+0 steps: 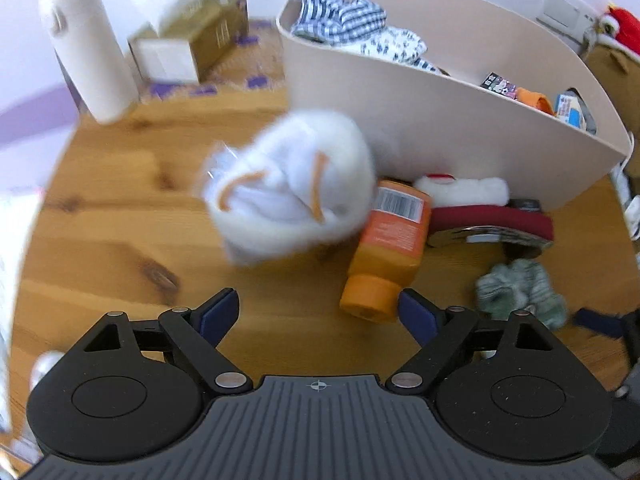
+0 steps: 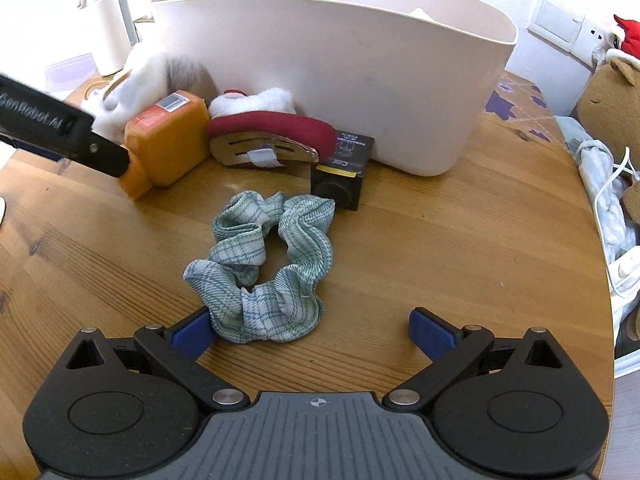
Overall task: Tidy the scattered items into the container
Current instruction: 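Grasp the orange bottle with the left gripper while the right grasps the green plaid scrunchie, then lift the orange bottle and scrunchie toward the basket with both grippers, then open both grippers over the basket to drop the bottle and scrunchie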
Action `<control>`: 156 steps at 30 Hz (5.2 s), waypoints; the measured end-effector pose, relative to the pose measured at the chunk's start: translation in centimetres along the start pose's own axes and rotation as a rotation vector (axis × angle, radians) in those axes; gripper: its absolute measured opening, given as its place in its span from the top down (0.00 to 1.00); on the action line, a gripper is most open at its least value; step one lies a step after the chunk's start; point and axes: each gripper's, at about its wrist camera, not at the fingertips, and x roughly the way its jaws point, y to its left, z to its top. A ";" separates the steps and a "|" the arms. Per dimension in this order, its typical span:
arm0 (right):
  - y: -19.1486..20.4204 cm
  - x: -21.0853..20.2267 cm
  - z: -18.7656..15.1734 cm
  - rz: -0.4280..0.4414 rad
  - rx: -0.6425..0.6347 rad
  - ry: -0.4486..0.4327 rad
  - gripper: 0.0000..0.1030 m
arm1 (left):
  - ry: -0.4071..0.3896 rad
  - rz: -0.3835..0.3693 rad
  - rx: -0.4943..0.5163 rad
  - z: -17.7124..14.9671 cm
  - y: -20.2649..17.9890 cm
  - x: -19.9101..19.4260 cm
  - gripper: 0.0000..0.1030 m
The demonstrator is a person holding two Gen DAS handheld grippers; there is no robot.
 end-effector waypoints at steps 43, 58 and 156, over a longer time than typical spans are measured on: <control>0.1 -2.4 1.2 0.058 0.020 -0.078 0.74 | -0.122 -0.251 0.229 -3.3 -2.3 1.9 0.62; 0.3 -3.4 1.4 0.064 -0.006 -0.115 0.81 | -0.149 -0.254 0.269 -4.2 -1.9 -0.3 0.62; -6.0 0.3 19.0 -0.031 -0.053 -0.099 0.36 | -0.190 -0.182 0.292 13.8 -7.4 0.8 0.28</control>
